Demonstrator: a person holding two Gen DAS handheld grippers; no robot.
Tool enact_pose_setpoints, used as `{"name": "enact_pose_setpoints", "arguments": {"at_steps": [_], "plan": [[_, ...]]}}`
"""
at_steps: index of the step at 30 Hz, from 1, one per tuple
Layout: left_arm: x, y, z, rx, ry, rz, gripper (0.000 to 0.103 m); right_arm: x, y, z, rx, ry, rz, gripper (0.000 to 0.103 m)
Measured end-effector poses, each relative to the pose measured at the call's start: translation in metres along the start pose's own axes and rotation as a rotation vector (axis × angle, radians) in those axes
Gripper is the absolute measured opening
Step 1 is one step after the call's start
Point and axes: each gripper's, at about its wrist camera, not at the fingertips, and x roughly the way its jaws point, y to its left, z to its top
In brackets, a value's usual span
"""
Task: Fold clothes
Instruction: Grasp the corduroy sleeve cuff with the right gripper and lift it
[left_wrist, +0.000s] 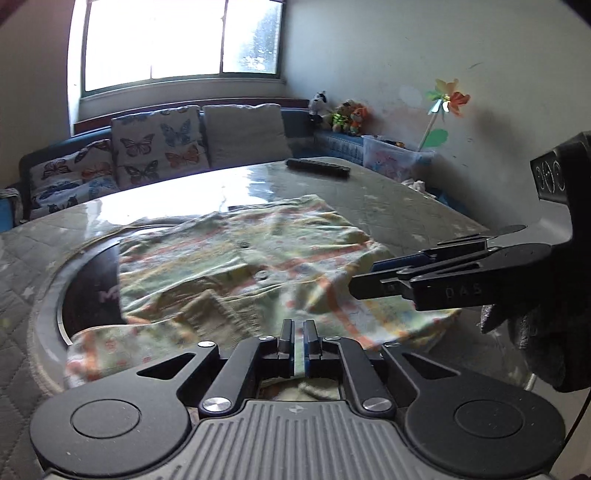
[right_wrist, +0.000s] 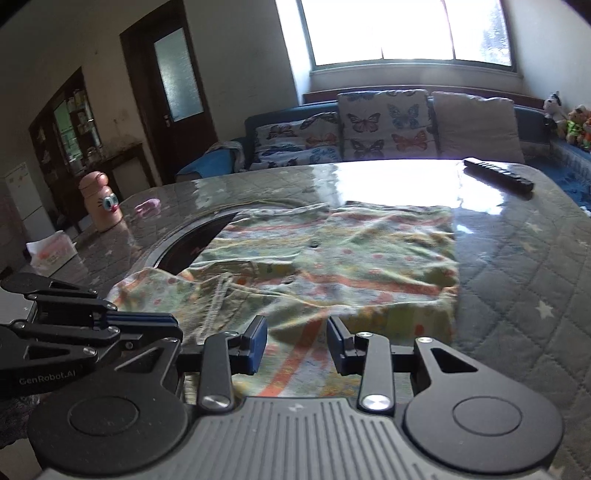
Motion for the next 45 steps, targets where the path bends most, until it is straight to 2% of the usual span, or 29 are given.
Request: {"name": "enact_pose_setpoints", "arguments": {"at_steps": [2, 4, 6, 12, 18, 22, 27, 28, 30, 33, 45], "plan": [[-0.009, 0.014, -0.002, -0.015, 0.0, 0.047, 0.009, 0.01, 0.011, 0.002, -0.023, 0.02, 0.036, 0.036], [-0.015, 0.031, -0.006, -0.037, 0.002, 0.1, 0.017, 0.019, 0.022, 0.005, -0.041, 0.037, 0.068, 0.036], [-0.021, 0.045, -0.012, -0.06, 0.003, 0.15, 0.036, 0.03, 0.032, 0.007, -0.054, 0.055, 0.092, 0.036], [-0.039, 0.08, -0.027, -0.13, -0.001, 0.251, 0.046, 0.068, 0.057, 0.014, -0.077, 0.118, 0.137, 0.035], [-0.047, 0.09, -0.039, -0.168, 0.005, 0.268, 0.051, 0.087, 0.06, 0.013, -0.049, 0.156, 0.118, 0.034], [-0.046, 0.086, -0.045, -0.154, 0.016, 0.272, 0.055, 0.086, 0.061, 0.014, -0.032, 0.152, 0.115, 0.016], [-0.046, 0.081, -0.046, -0.137, 0.009, 0.277, 0.065, 0.093, 0.061, 0.015, 0.003, 0.166, 0.123, 0.016], [-0.046, 0.079, -0.046, -0.131, 0.009, 0.279, 0.066, 0.093, 0.061, 0.016, 0.005, 0.164, 0.123, 0.014], [-0.047, 0.077, -0.047, -0.119, 0.01, 0.278, 0.07, 0.09, 0.063, 0.017, 0.001, 0.152, 0.123, 0.008], [-0.044, 0.073, -0.049, -0.105, 0.016, 0.271, 0.074, 0.08, 0.065, 0.022, 0.0, 0.117, 0.124, 0.007], [-0.024, 0.064, -0.056, -0.035, 0.052, 0.336, 0.074, 0.006, 0.056, 0.064, -0.024, -0.075, 0.087, 0.007]]}}
